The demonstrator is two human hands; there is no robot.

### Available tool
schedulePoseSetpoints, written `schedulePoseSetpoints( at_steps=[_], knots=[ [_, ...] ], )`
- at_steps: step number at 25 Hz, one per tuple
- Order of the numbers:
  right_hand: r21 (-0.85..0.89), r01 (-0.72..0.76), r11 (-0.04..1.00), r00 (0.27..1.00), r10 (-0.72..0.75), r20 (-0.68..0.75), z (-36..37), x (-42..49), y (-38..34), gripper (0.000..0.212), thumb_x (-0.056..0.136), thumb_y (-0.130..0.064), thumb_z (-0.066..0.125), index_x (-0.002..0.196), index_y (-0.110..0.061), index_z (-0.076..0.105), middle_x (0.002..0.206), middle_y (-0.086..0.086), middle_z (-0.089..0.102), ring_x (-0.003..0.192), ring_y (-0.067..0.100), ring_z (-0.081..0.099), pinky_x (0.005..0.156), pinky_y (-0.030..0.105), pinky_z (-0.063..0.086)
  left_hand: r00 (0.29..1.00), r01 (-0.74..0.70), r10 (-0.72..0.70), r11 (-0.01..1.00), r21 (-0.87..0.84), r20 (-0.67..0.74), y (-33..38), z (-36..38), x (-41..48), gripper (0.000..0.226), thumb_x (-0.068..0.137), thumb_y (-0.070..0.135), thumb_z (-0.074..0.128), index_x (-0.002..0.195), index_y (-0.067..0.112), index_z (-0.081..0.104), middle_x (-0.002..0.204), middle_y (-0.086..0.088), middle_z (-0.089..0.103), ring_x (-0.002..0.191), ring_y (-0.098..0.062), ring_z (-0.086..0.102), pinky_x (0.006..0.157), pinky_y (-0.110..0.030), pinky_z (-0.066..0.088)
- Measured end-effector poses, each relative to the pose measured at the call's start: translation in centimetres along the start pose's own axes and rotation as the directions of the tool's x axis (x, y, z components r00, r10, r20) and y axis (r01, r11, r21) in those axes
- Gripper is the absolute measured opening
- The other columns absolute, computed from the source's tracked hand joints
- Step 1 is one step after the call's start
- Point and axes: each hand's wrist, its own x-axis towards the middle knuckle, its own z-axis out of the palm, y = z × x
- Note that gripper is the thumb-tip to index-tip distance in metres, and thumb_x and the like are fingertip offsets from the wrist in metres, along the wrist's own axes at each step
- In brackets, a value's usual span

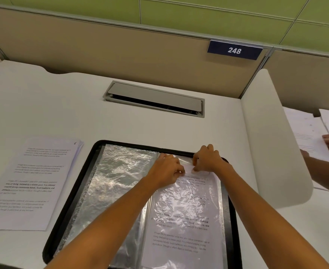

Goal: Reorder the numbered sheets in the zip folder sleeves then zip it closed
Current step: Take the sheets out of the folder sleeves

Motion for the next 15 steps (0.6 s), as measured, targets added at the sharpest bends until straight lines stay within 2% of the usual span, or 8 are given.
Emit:
schedulePoseSetpoints(
  at_steps=[3, 11, 15],
  knots=[
    [-0.027, 0.002, 1.0, 1.0, -0.001, 0.006, 0.3, 0.1, -0.1, 0.025, 0.079, -0.044, 0.073, 0.098, -0.029, 0.067, 0.119, 0.006, 0.045, 0.121, 0.03, 0.032, 0.098, 0.039, 0.033, 1.0, -0.009, 0.009, 1.0, -0.023, -0.029, 0.1, 0.3, -0.1, 0.019, 0.093, 0.035, 0.057, 0.104, 0.036, 0.072, 0.106, 0.009, 0.066, 0.105, -0.014, 0.054, 0.098, -0.036, 0.03],
    [0.099, 0.026, 0.995, 0.995, -0.016, -0.1, -0.7, 0.6, 0.2, 0.02, 0.08, -0.04, 0.074, 0.091, -0.023, 0.073, 0.112, 0.004, 0.05, 0.115, 0.026, 0.037, 0.091, 0.038, 0.037, 0.997, -0.028, 0.025, 0.999, -0.046, -0.076, -0.2, 0.6, 0.8, 0.023, 0.093, 0.042, 0.055, 0.107, 0.034, 0.073, 0.103, 0.007, 0.067, 0.099, -0.016, 0.055, 0.091, -0.038, 0.035],
    [0.129, 0.028, 0.991, 0.993, -0.013, -0.115, -1.7, 1.2, 0.3, 0.022, 0.083, -0.04, 0.071, 0.095, -0.021, 0.073, 0.116, 0.006, 0.051, 0.117, 0.027, 0.039, 0.094, 0.041, 0.04, 0.995, -0.023, 0.017, 0.998, -0.062, -0.094, -0.5, 0.4, 0.9, 0.033, 0.093, 0.049, 0.049, 0.107, 0.03, 0.073, 0.101, 0.006, 0.066, 0.095, -0.015, 0.054, 0.09, -0.04, 0.038]
  ],
)
